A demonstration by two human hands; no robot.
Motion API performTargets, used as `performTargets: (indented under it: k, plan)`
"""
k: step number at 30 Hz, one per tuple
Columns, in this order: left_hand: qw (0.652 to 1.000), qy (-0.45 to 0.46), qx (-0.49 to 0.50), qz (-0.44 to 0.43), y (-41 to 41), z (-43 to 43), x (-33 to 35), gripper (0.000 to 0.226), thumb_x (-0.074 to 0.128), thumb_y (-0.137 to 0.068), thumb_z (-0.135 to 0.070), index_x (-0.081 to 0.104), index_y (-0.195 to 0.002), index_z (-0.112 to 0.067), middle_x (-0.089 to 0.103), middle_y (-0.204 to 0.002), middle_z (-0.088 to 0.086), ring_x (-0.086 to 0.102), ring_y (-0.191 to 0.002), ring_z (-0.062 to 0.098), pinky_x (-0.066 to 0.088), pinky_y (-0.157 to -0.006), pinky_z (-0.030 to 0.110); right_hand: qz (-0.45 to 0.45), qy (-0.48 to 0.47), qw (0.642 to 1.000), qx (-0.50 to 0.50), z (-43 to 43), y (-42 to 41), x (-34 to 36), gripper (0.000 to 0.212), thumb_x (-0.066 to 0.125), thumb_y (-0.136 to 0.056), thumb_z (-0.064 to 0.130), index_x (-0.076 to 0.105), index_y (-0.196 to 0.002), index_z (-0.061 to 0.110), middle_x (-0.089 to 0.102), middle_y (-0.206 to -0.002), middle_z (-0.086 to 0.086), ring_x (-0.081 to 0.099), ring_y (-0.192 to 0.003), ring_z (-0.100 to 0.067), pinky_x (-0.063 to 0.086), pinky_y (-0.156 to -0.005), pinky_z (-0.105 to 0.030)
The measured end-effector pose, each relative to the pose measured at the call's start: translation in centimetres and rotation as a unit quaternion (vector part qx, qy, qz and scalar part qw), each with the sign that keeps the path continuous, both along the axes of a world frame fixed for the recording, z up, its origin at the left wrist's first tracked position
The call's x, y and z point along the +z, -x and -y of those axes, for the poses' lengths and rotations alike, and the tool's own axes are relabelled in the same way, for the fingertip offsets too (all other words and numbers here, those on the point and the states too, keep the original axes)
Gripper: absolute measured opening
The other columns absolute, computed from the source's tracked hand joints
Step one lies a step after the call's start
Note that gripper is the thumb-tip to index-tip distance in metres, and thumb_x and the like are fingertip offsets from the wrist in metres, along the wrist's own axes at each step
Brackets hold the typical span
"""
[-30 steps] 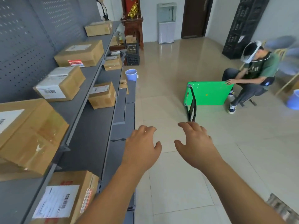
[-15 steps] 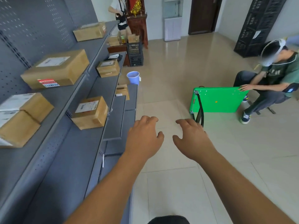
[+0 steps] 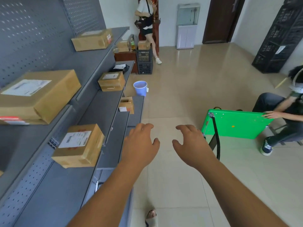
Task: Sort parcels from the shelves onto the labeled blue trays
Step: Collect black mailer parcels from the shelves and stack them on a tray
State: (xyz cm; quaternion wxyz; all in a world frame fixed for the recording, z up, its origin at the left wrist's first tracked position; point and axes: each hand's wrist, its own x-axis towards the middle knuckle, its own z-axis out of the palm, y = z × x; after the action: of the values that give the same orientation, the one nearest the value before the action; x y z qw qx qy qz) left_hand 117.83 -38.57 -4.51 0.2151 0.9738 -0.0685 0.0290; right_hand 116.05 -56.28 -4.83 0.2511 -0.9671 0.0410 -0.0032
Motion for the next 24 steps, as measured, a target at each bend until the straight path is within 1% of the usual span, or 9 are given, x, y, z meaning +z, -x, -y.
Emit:
performTargets:
  k: [3, 6, 12, 15, 20, 24]
  plan:
    - [1.000, 0.000, -0.013, 0.002, -7.1, -0.5, 0.0, 0.049, 0.055, -0.098, -0.039, 0.049, -0.144, -0.026, 0.050, -0.144, -0.002, 0.050, -0.127, 0.023, 0.046, -0.101, 0.040, -0.001, 0.006, 1.000, -0.015, -0.3, -6.8, 0.5, 0.053, 0.058, -0.095, 0.035, 0.048, -0.146, 0.024, 0.048, -0.149, 0.000, 0.045, -0.133, -0.027, 0.040, -0.109, -0.041]
    - [0.999, -0.006, -0.038, -0.001, -14.0, -0.1, 0.5, 0.048, 0.054, -0.098, -0.039, 0.047, -0.144, -0.027, 0.048, -0.143, -0.003, 0.048, -0.127, 0.023, 0.042, -0.101, 0.039, 0.013, 0.003, 0.999, -0.039, -0.3, -12.8, 1.4, 0.052, 0.059, -0.094, 0.035, 0.050, -0.143, 0.022, 0.050, -0.146, -0.001, 0.046, -0.131, -0.028, 0.041, -0.108, -0.040]
    - [0.997, -0.016, -0.075, 0.007, -26.3, 2.0, 0.5, 0.047, 0.055, -0.097, -0.040, 0.049, -0.141, -0.028, 0.049, -0.141, -0.004, 0.049, -0.127, 0.023, 0.046, -0.100, 0.042, 0.008, 0.006, 0.997, -0.079, 1.6, -23.2, 1.4, 0.051, 0.059, -0.094, 0.035, 0.050, -0.142, 0.023, 0.050, -0.145, 0.000, 0.046, -0.131, -0.027, 0.043, -0.105, -0.041]
    - [0.996, -0.022, -0.084, 0.003, -32.1, 3.5, 0.0, 0.047, 0.056, -0.096, -0.040, 0.050, -0.141, -0.027, 0.050, -0.141, -0.003, 0.050, -0.126, 0.024, 0.046, -0.101, 0.042, 0.002, 0.009, 0.996, -0.090, 3.2, -28.6, 0.9, 0.050, 0.058, -0.095, 0.037, 0.049, -0.143, 0.025, 0.049, -0.147, 0.000, 0.046, -0.132, -0.026, 0.043, -0.107, -0.042]
    - [0.997, -0.031, -0.076, 0.002, -42.2, 6.7, -1.3, 0.048, 0.056, -0.095, -0.040, 0.049, -0.142, -0.027, 0.051, -0.141, -0.003, 0.051, -0.126, 0.024, 0.046, -0.100, 0.041, -0.006, 0.005, 0.997, -0.083, 6.7, -39.1, -0.1, 0.052, 0.057, -0.095, 0.036, 0.047, -0.145, 0.026, 0.047, -0.149, 0.000, 0.043, -0.134, -0.027, 0.040, -0.109, -0.043]
    - [0.998, -0.038, -0.049, -0.005, -50.1, 9.6, -1.1, 0.049, 0.056, -0.096, -0.040, 0.049, -0.143, -0.026, 0.050, -0.141, -0.002, 0.050, -0.126, 0.023, 0.048, -0.098, 0.043, -0.017, 0.004, 0.998, -0.055, 9.8, -48.0, 0.2, 0.053, 0.055, -0.096, 0.037, 0.045, -0.147, 0.027, 0.044, -0.151, 0.002, 0.041, -0.135, -0.027, 0.039, -0.106, -0.041]
